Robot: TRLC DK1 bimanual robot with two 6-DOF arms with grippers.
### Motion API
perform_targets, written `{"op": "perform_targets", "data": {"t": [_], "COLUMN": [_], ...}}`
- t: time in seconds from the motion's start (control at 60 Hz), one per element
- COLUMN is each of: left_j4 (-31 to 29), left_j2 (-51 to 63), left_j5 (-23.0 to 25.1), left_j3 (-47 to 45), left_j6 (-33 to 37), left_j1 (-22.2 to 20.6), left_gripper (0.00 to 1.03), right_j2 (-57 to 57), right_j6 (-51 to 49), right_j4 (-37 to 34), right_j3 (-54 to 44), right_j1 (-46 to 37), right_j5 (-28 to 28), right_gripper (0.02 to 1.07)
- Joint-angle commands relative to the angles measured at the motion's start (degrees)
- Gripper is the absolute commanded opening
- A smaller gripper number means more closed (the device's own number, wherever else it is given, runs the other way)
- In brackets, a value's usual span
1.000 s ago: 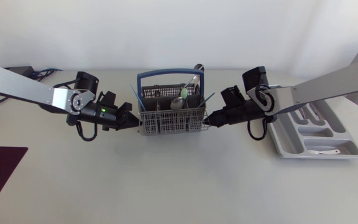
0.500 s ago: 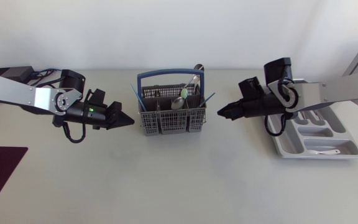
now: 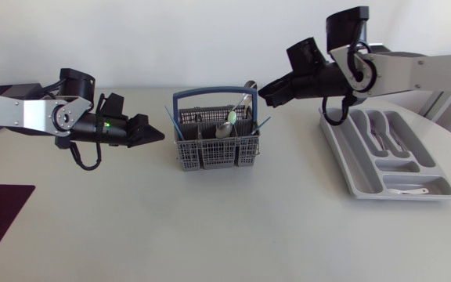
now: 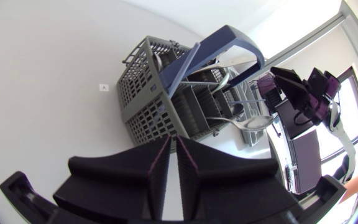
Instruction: Sort the cutlery from the basket into the organizer compartments.
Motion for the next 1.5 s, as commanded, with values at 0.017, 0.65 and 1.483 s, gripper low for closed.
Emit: {"op": "perform_targets", "data": {"t": [0.017, 0.65, 1.483], "left_j4": [0.38, 0.82, -1.03], "left_j2": [-1.51, -3.53, -13.02], "left_j5": [-0.25, -0.25, -0.96], "left_j3": [-1.87, -4.24, -10.40], "left_j6": [1.44, 3.29, 3.64], "left_j1": [0.55, 1.16, 1.43], "left_gripper": [0.11, 0.11, 0.11], "right_j2": [5.89, 17.49, 0.62], "right_j6": [-2.35, -3.85, 1.34], "right_j4": [0.04, 4.70, -3.56], "right_j3": [2.25, 9.72, -8.56], "right_j1": [1.39, 4.99, 9.38], "right_j5": [1.93, 11.77, 20.91], "right_gripper": [0.68, 0.20, 0.12]}}
